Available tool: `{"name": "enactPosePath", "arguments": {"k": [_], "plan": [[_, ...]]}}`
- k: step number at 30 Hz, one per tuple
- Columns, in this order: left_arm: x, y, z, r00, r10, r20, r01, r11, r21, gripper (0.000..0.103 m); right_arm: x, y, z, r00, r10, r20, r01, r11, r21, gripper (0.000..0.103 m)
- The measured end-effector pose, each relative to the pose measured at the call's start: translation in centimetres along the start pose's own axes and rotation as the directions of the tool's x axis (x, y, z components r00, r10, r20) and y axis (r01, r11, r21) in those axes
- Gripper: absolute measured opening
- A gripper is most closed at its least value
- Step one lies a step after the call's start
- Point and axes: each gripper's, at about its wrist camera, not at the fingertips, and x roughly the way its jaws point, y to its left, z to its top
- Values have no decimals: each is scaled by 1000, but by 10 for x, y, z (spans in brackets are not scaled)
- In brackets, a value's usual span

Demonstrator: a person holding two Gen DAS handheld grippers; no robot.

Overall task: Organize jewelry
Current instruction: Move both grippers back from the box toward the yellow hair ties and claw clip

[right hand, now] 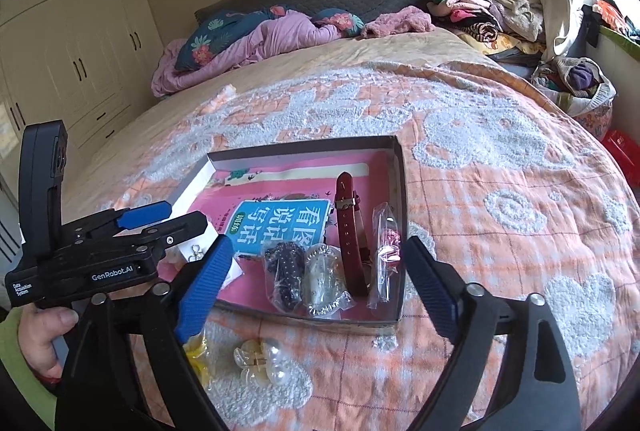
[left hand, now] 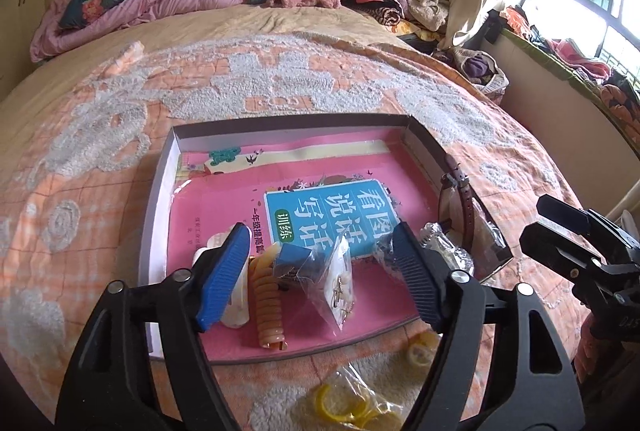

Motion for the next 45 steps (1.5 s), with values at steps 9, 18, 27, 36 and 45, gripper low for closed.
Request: {"name": "enactPosePath", "arguments": {"k": [9,18,27,36,45], "plan": [[-33,-8,4,999,0,45,0,1000,1,92,-35,9,6,998,16,56,-15,1000,-10,92],[-64,-13,-1,997,20,77,-20,1000,-3,93,-69,19,6,993,32,111,-29,999,-30,99],[-85,-10,-15,996,31,83,-29,999,-27,93,-93,29,-2,991,43,126,-37,998,-55,99],[-98,-11,-31,996,33,78,-31,999,-24,94,-102,40,-15,992,55,112,-47,996,-74,99],[-97,-2,-50,998,42,46,-41,999,-31,94,-94,43,-33,997,51,55,-45,995,-90,99]]}}
